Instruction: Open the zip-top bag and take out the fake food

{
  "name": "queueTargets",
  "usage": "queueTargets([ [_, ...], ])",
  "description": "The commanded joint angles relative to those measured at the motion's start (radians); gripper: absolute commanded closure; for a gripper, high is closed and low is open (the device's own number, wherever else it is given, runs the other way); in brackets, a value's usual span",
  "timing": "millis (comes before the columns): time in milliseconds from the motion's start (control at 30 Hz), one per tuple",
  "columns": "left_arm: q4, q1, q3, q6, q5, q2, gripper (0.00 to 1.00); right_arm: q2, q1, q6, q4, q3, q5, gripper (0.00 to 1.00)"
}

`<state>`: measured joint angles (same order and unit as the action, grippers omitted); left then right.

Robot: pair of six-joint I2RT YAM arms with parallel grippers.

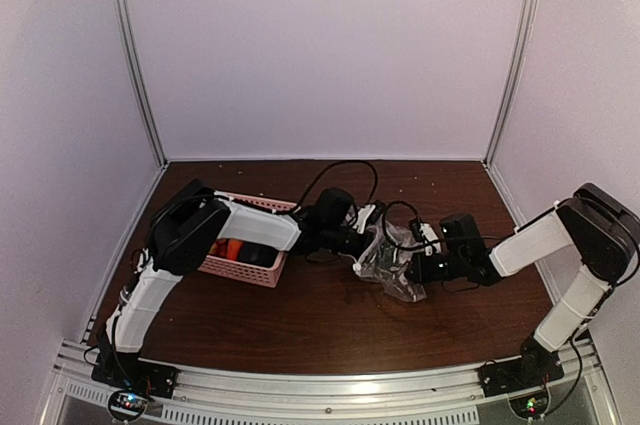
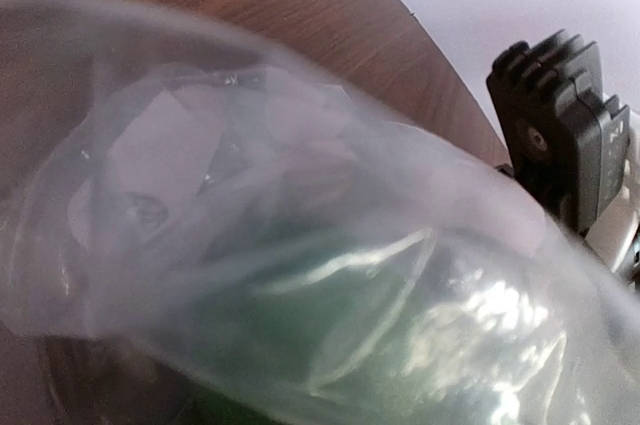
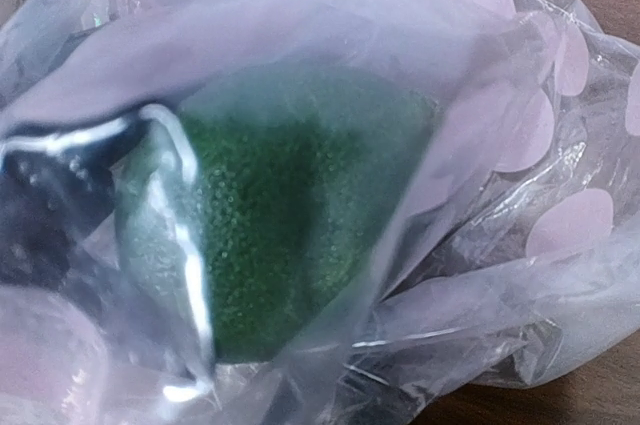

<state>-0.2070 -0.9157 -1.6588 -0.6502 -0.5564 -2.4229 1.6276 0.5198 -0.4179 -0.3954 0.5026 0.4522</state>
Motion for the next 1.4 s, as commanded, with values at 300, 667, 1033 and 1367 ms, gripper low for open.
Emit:
queueTargets([
  [300, 0.110, 0.042, 0.084, 0.096, 0.038, 0.162, 0.51, -0.081, -0.080, -0.112, -0.067, -0.091, 0.032, 1.00],
  [667, 0.187, 0.082, 0.196, 0.173, 0.085, 0.339, 0.56, -0.282, -0.208, -0.174, -0.034, -0.179, -0.048, 1.00],
  [1033, 0.213, 0.108, 0.276, 0.210, 0.093, 0.471, 0.56, -0.350, -0.309, -0.174, 0.053, -0.184, -0.115, 1.00],
  [1367, 0.189, 0.147, 0.379, 0.219, 0.108, 0.591, 0.56, -0.344, -0.333, -0.169, 0.050, -0.193, -0.121, 1.00],
])
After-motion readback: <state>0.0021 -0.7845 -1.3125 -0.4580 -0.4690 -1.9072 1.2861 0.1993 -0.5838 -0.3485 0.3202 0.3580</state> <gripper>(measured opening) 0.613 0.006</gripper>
